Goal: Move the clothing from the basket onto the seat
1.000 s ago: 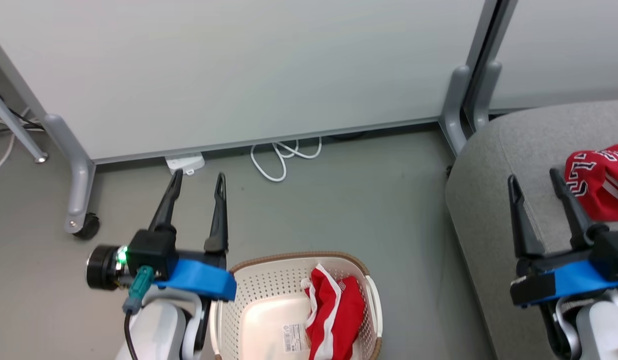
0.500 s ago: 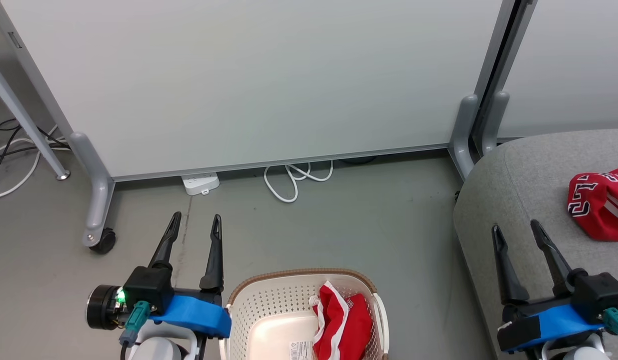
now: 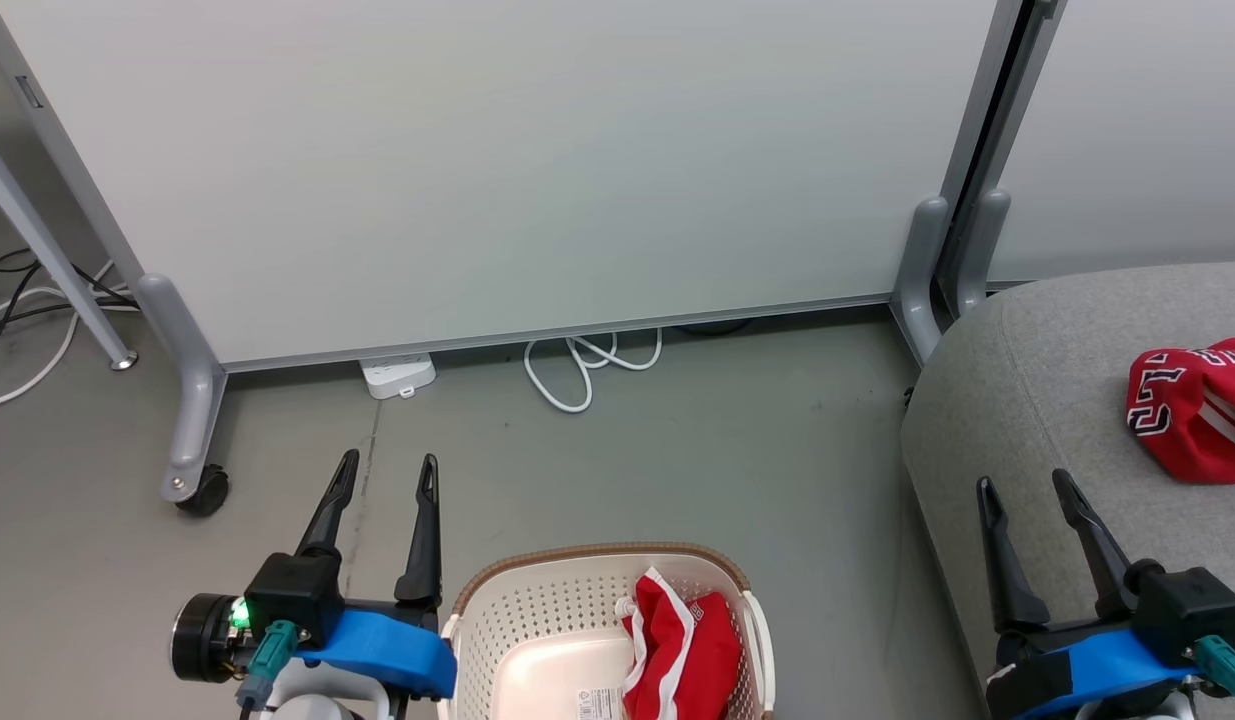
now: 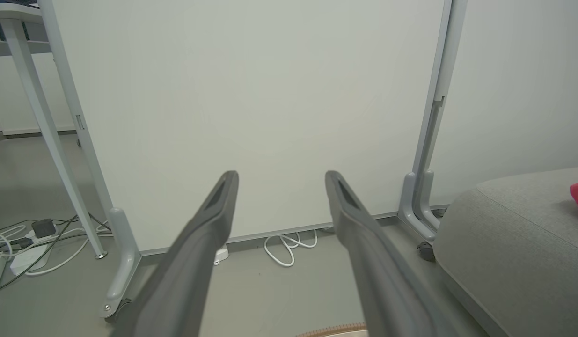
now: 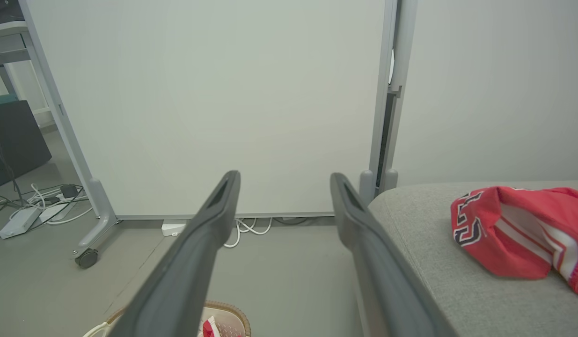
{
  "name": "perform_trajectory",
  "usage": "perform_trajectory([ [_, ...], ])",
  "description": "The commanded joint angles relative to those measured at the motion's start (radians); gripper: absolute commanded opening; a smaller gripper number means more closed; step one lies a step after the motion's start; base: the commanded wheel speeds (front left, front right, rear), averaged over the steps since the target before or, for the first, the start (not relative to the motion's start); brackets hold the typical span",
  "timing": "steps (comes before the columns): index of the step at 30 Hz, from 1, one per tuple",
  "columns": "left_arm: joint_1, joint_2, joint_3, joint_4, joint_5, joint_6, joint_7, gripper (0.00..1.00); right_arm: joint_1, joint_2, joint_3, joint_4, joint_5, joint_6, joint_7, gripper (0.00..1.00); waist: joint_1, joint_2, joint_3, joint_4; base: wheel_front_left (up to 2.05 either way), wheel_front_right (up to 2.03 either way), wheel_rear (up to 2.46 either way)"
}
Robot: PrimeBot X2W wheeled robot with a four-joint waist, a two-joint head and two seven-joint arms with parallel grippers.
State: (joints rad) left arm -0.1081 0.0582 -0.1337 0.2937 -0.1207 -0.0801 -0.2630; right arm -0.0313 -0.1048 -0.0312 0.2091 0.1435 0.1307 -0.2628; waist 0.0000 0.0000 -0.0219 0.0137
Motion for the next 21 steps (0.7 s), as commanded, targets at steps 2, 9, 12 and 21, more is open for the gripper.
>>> perform_trajectory([
  [2,0.005,-0.002,0.01,0.005,0.007,-0.007,-0.003,1.0,0.015,0.001,-0.002,0.002,0.005,0.0,-0.003,1.0,0.0,0.0,0.002,0.001,0.0,0.0,0.0],
  [9,0.001,-0.006,0.016,0.008,0.015,-0.013,-0.003,1.0,0.012,0.005,0.0,0.004,0.006,0.0,-0.003,1.0,0.0,0.0,0.005,0.003,0.0,0.0,0.0],
  [12,-0.006,-0.006,0.014,0.012,0.017,-0.016,-0.003,1.0,0.009,0.003,0.002,0.005,0.007,0.0,-0.003,1.0,0.0,0.0,0.009,0.002,0.0,0.0,0.0],
  [21,-0.082,-0.008,-0.063,0.074,0.015,-0.034,-0.003,1.0,-0.046,-0.006,0.017,-0.01,0.01,0.0,-0.003,1.0,0.0,0.0,0.06,-0.036,0.0,0.0,0.0],
])
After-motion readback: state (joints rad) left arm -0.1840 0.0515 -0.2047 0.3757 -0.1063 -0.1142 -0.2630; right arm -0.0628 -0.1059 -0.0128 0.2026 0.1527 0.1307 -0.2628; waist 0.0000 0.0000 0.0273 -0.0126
